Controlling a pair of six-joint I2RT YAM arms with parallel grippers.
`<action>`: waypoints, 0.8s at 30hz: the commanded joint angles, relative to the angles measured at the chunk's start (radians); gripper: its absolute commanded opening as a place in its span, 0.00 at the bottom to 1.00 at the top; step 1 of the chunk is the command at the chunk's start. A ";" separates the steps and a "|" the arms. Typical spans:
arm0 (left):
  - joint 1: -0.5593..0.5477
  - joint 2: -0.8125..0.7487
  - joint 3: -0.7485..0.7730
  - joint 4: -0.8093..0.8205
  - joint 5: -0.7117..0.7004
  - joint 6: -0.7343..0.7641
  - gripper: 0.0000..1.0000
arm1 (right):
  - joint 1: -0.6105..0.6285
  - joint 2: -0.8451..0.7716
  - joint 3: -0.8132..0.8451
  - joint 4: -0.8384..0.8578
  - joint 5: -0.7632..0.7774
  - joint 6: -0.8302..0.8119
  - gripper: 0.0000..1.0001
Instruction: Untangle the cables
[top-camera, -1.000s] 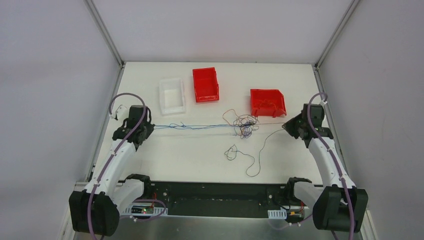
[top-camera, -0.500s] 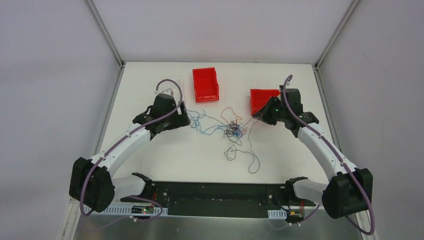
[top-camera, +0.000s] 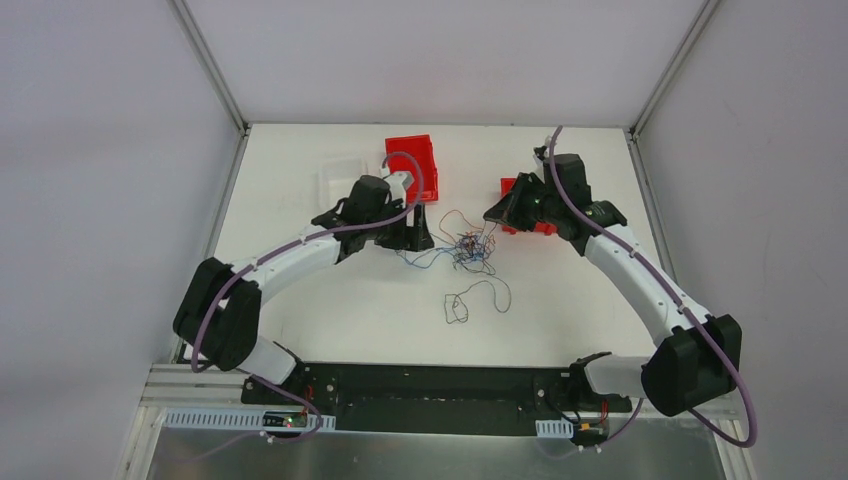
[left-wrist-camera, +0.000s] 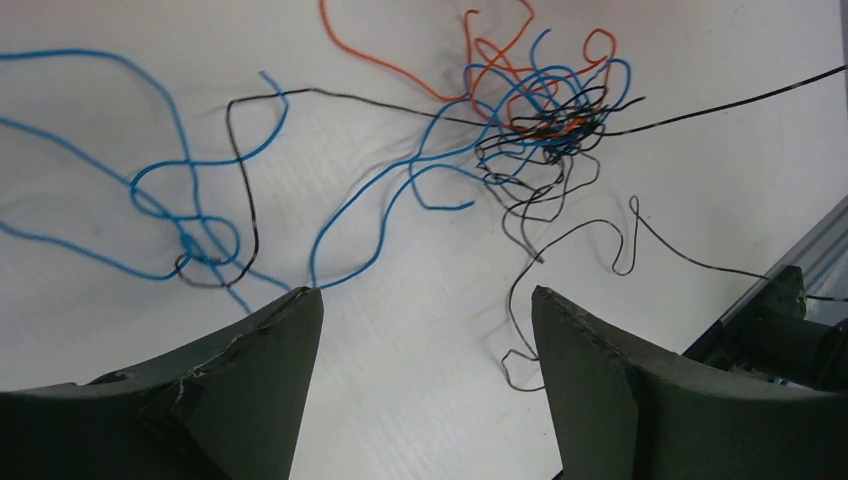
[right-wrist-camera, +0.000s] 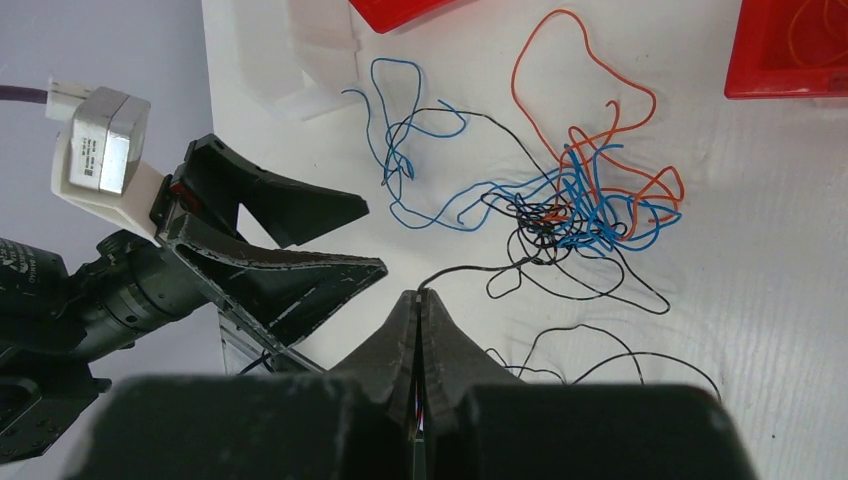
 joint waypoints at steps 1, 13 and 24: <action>-0.062 0.089 0.113 0.103 0.071 0.064 0.77 | 0.005 -0.001 0.022 0.017 -0.038 0.018 0.00; -0.131 0.376 0.328 0.103 0.071 0.201 0.69 | 0.005 0.001 0.022 0.049 -0.079 0.055 0.00; -0.131 0.474 0.398 0.137 0.118 0.114 0.55 | 0.003 0.000 -0.007 0.063 -0.086 0.057 0.00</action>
